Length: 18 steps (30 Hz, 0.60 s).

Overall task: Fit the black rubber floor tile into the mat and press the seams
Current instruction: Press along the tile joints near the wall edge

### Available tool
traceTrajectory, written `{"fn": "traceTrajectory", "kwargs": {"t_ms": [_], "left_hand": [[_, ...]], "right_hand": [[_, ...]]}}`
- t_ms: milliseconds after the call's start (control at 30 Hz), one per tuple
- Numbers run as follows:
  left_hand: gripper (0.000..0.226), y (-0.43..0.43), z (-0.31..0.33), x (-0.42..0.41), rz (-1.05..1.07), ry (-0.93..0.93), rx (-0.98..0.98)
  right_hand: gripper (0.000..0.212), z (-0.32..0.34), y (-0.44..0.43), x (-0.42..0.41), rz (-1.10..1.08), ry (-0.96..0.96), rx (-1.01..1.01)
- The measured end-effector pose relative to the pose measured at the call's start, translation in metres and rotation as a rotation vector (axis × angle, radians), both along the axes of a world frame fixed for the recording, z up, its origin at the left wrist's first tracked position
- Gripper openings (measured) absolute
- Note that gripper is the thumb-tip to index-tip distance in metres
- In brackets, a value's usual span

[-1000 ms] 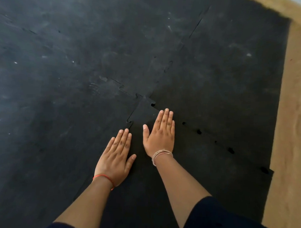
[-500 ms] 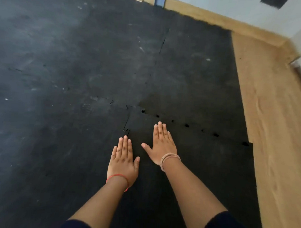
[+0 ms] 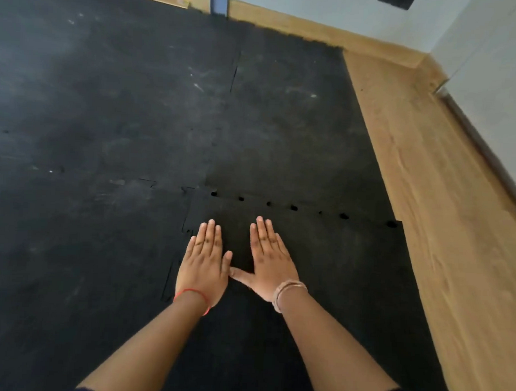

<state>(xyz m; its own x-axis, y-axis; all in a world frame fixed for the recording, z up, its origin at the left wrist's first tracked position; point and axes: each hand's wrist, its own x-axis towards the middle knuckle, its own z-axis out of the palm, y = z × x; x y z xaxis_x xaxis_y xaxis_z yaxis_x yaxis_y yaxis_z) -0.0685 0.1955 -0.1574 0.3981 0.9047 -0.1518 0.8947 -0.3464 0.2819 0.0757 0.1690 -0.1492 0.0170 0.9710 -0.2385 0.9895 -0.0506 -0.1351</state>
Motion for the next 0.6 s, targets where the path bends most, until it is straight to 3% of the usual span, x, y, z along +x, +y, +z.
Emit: {"fn": "traceTrajectory", "kwargs": {"t_ms": [100, 267, 500, 600], "left_hand": [[0.06, -0.004, -0.01, 0.005, 0.06, -0.034, 0.039], [0.063, -0.002, -0.013, 0.009, 0.085, 0.018, 0.043], [0.065, 0.003, -0.014, 0.007, 0.06, 0.065, 0.017], [0.064, 0.004, -0.012, 0.008, 0.076, 0.037, 0.041]], "right_hand": [[0.13, 0.011, 0.034, 0.019, 0.085, -0.042, -0.101], [0.142, 0.008, 0.059, 0.016, 0.159, -0.104, -0.212], [0.142, 0.012, 0.063, 0.015, 0.16, -0.042, -0.274], [0.117, 0.024, 0.078, 0.017, 0.094, 0.098, -0.229]]}}
